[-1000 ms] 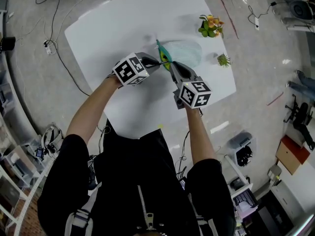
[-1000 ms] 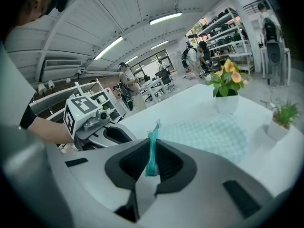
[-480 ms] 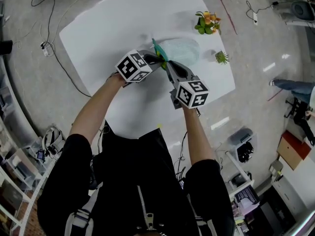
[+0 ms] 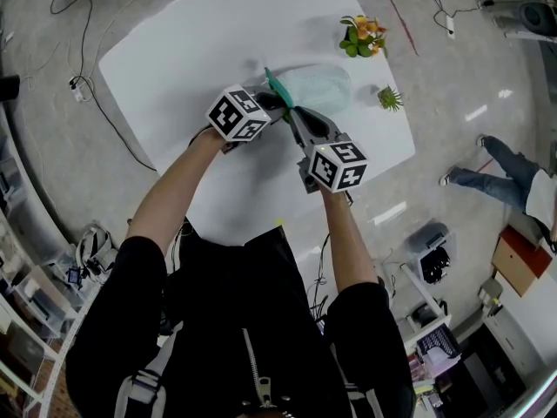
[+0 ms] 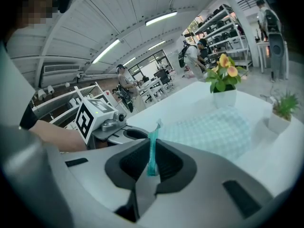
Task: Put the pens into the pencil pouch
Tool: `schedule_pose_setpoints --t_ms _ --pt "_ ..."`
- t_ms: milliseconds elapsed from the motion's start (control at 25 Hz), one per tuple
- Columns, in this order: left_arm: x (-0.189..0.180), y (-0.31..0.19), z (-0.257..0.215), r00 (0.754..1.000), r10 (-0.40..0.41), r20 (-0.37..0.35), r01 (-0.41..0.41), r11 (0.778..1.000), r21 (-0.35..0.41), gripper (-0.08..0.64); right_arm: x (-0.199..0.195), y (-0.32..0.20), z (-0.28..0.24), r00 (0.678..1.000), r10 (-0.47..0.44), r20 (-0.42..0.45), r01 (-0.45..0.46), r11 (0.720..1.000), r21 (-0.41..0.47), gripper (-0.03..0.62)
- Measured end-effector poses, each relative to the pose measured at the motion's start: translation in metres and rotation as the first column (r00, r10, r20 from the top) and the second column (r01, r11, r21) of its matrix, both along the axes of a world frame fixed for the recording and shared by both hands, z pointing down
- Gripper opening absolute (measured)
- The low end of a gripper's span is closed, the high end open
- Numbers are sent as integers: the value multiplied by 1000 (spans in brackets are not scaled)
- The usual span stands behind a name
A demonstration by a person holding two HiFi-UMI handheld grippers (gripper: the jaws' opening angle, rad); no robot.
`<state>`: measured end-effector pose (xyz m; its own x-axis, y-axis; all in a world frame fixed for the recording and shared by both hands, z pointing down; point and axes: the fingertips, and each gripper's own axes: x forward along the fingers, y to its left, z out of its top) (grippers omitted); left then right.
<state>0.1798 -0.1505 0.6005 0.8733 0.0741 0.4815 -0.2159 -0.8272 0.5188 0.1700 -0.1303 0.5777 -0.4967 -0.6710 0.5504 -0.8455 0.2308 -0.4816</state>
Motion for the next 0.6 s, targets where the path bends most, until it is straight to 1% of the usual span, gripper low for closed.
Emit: schedule_pose_setpoints --t_ms 280,400,600 --pt "2 -10 6 998 -58 24 58 998 33 48 4 -3 3 1000 18 -5 -18 1000 -2 46" --pt "-4 -10 6 998 -63 23 62 997 37 51 5 -6 5 1000 19 -7 -19 1000 -2 47" --pt "-24 -12 6 996 -87 32 86 995 42 78 6 -6 10 1000 11 -13 -11 1000 -7 48"
